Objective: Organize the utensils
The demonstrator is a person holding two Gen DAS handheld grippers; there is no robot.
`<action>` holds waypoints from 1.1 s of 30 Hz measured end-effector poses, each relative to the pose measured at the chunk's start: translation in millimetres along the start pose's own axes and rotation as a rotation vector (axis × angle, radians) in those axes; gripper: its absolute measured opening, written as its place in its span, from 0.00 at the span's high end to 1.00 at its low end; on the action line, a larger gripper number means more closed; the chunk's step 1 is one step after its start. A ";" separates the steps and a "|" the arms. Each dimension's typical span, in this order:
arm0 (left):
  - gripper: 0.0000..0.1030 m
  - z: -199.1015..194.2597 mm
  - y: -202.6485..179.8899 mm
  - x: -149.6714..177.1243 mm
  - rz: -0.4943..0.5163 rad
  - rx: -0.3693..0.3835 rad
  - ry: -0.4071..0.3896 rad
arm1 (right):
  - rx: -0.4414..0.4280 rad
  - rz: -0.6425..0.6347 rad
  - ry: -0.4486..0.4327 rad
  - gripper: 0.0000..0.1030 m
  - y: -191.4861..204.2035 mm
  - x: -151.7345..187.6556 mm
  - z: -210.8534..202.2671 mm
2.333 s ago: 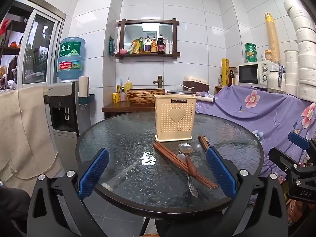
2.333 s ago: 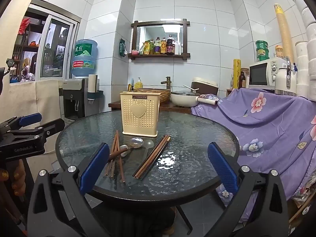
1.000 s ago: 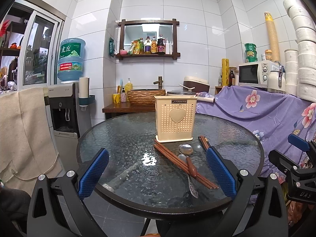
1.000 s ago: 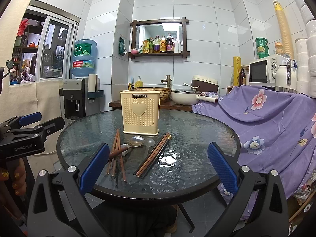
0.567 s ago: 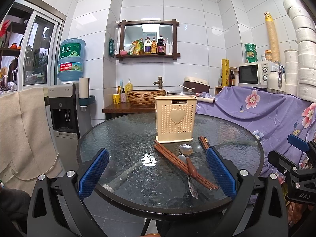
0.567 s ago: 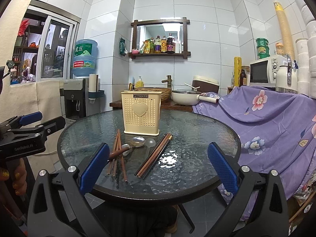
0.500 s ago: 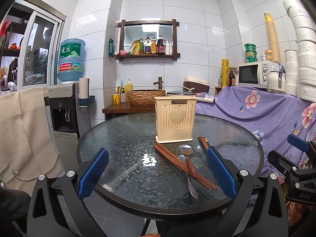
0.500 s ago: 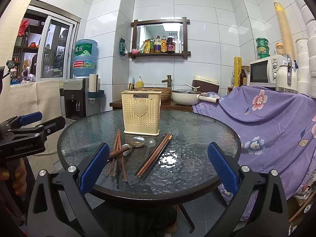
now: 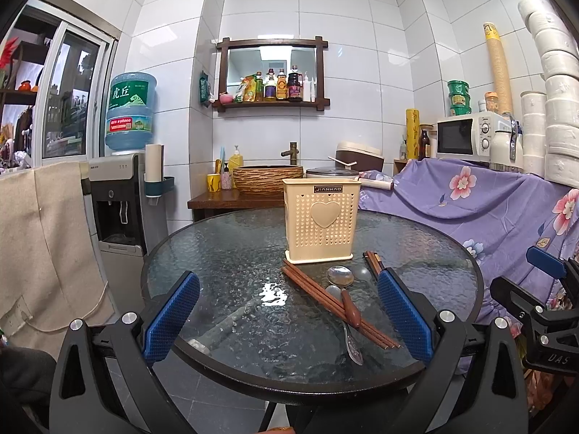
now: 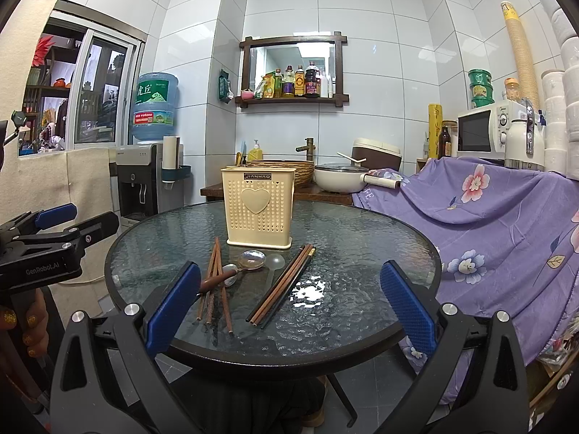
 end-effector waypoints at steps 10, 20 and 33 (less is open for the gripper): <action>0.06 0.6 0.8 -0.9 -0.001 0.001 0.003 | -0.003 0.002 0.011 0.05 0.6 -0.9 2.2; 0.06 53.8 7.0 0.7 0.042 -0.016 0.185 | 0.032 0.080 0.129 0.05 -18.7 3.6 46.4; 0.29 152.9 33.8 20.6 -0.080 0.040 0.486 | -0.008 0.142 0.396 0.06 -57.8 16.7 141.4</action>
Point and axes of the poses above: each gripper's, at about its wrist camera, not at the fingertips, and z roughly the way its jaws point, y to its left, x to its underside, the point moved 5 cm from there along z, roughly the way its jaws point, and after that the axes turned 8 degrees about -x, right-handed, at the moved point
